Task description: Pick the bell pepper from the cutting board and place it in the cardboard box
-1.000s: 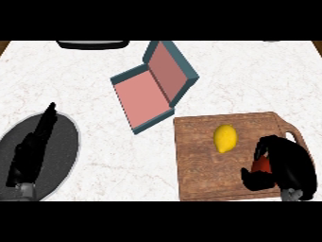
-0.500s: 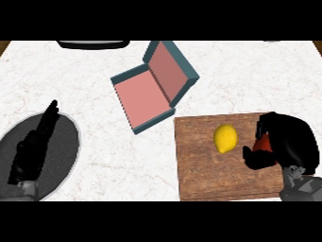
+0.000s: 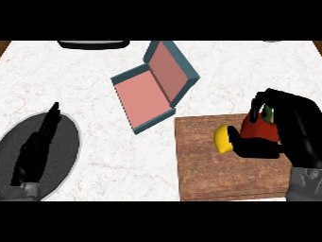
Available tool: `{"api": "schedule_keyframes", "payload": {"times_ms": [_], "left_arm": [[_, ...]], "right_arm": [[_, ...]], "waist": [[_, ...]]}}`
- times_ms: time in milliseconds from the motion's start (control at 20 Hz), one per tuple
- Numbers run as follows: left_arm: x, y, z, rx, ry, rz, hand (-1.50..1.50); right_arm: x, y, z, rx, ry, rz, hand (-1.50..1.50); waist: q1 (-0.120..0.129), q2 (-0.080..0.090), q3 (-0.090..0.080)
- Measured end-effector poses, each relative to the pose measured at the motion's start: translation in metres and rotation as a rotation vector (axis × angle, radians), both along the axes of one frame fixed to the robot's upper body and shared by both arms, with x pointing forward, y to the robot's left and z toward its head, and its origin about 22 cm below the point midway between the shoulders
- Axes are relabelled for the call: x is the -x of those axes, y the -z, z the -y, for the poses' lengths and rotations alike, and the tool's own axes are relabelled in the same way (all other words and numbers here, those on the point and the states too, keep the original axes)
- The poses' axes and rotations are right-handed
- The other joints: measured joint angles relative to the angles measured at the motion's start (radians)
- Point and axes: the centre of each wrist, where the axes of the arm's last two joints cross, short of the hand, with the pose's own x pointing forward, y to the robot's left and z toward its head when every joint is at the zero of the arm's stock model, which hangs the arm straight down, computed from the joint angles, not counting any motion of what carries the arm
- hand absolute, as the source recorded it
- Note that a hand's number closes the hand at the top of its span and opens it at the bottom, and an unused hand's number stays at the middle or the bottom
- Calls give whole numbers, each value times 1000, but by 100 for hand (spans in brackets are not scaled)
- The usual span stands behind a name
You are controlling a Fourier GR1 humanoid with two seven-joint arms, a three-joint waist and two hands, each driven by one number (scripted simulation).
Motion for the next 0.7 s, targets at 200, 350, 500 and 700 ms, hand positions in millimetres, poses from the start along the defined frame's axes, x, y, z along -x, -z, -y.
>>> {"api": "schedule_keyframes", "payload": {"times_ms": [200, 350, 500, 700], "left_arm": [[-3, -4, -5, -3, 3, 5, 0], [-3, -3, 2, -2, -1, 5, 0], [-1, 2, 2, -4, 3, 1, 0], [2, -3, 2, -3, 6, 7, 0]], "right_arm": [[-1, -28, -20, -101, -101, 95, 150], [-5, -46, -35, -145, -153, 125, 150], [-21, -61, -55, -167, -186, 136, 150], [-42, -72, -86, -170, -190, 126, 150]], "waist": [[3, 0, 0], [3, 0, -1], [5, 1, -1], [8, 2, -1]]}}
